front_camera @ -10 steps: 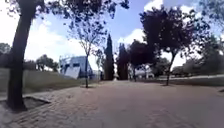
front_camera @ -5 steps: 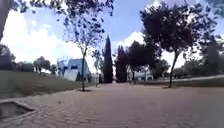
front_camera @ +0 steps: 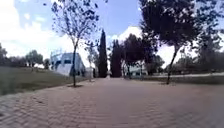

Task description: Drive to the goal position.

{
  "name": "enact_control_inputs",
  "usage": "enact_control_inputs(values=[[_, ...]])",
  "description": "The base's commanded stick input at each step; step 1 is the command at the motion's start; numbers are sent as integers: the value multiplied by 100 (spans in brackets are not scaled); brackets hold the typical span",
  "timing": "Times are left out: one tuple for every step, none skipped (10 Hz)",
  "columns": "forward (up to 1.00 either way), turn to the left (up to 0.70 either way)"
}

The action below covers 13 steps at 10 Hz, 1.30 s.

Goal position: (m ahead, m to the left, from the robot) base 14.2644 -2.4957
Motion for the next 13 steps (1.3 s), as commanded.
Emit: enact_control_inputs(values=[[100,0],[100,0],[100,0],[100,0],[100,0],[100,0],[100,0],[100,0],[100,0],[100,0],[100,0],[100,0],[100,0]])
